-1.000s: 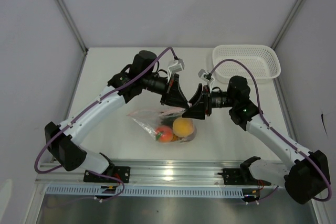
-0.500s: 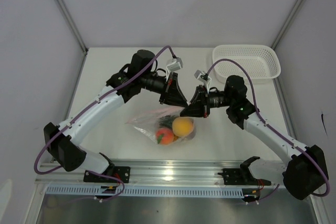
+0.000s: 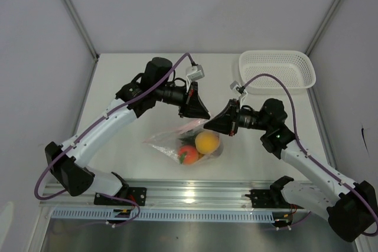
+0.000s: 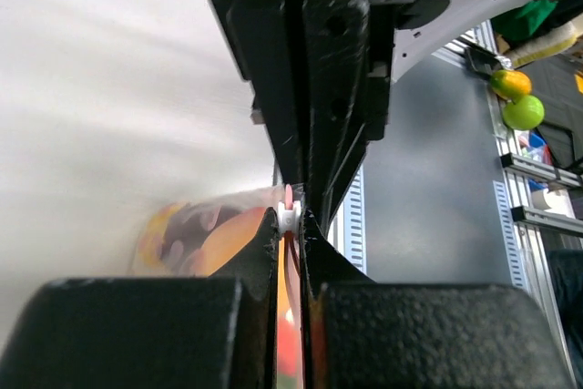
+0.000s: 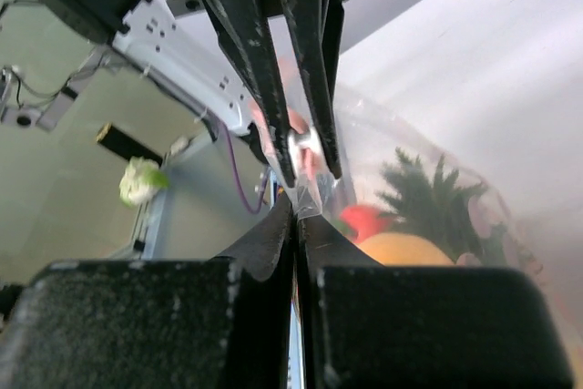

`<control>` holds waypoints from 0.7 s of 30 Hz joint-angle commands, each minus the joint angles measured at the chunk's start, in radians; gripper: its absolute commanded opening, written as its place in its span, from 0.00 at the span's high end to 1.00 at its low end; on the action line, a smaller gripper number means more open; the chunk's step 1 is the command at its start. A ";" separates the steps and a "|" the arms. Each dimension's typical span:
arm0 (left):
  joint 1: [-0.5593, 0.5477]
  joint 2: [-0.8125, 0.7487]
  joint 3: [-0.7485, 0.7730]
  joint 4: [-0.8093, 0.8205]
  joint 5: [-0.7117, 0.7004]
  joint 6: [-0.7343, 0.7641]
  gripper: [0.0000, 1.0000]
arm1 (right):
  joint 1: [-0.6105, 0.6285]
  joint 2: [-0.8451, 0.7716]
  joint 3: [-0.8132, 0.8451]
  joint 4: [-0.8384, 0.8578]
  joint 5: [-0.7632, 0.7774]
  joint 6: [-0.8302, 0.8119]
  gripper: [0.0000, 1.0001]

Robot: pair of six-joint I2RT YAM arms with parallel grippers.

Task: Place the food in the zip-top bag and seal the zipper
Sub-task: Zip the zipper food storage bag at the center of the board.

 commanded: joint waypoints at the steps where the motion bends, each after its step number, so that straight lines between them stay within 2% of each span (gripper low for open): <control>1: -0.001 -0.039 0.021 -0.085 -0.081 0.035 0.99 | 0.005 -0.058 -0.010 0.122 0.137 0.072 1.00; 9: -0.001 -0.034 0.006 -0.080 0.022 0.028 0.99 | 0.011 -0.087 0.002 0.050 0.252 0.032 1.00; 21: 0.000 -0.070 -0.031 -0.094 0.045 0.048 1.00 | -0.038 -0.165 -0.051 0.071 0.311 0.074 1.00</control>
